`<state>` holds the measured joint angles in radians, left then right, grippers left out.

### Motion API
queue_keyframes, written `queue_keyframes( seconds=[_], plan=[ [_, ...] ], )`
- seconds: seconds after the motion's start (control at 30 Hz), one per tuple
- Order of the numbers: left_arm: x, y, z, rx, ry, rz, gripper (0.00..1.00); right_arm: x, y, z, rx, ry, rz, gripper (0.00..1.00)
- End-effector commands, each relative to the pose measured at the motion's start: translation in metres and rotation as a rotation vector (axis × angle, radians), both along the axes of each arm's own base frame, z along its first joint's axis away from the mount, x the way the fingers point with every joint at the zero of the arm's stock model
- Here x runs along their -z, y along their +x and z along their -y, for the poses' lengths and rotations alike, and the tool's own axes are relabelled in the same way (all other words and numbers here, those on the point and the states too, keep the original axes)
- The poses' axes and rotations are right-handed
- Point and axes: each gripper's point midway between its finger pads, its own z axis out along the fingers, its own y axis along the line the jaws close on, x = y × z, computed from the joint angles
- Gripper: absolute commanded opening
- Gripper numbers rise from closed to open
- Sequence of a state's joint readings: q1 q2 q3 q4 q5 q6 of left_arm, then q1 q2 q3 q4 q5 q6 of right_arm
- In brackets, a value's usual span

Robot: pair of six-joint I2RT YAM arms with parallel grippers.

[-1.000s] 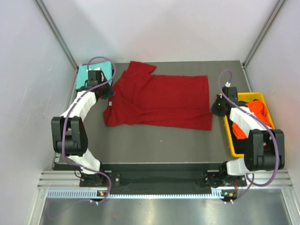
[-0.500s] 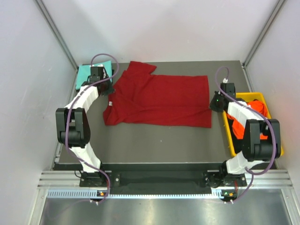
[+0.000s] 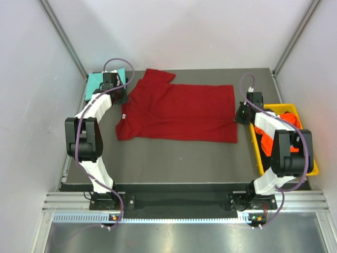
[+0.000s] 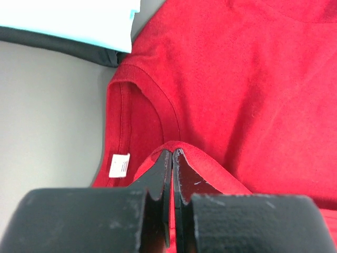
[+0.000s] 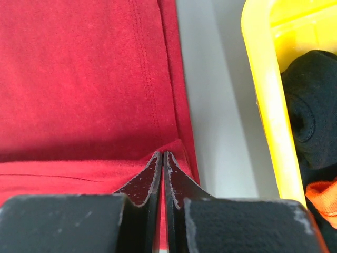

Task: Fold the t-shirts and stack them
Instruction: Fold the tshirt

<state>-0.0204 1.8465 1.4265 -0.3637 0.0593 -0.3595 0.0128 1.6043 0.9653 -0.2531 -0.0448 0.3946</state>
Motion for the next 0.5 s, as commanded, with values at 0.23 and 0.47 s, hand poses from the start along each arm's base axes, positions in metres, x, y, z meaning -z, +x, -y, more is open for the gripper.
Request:
queue_keyframes(
  seconds=[0.23, 0.47],
  plan=[
    [-0.008, 0.027, -0.001, 0.038, 0.011, 0.052, 0.0, -0.014, 0.023, 0.004, 0.005, -0.029, 0.063, 0.0],
    [-0.005, 0.036, -0.01, 0.006, 0.048, 0.05, 0.0, -0.011, 0.021, 0.006, 0.015, -0.036, 0.051, 0.0]
  ],
)
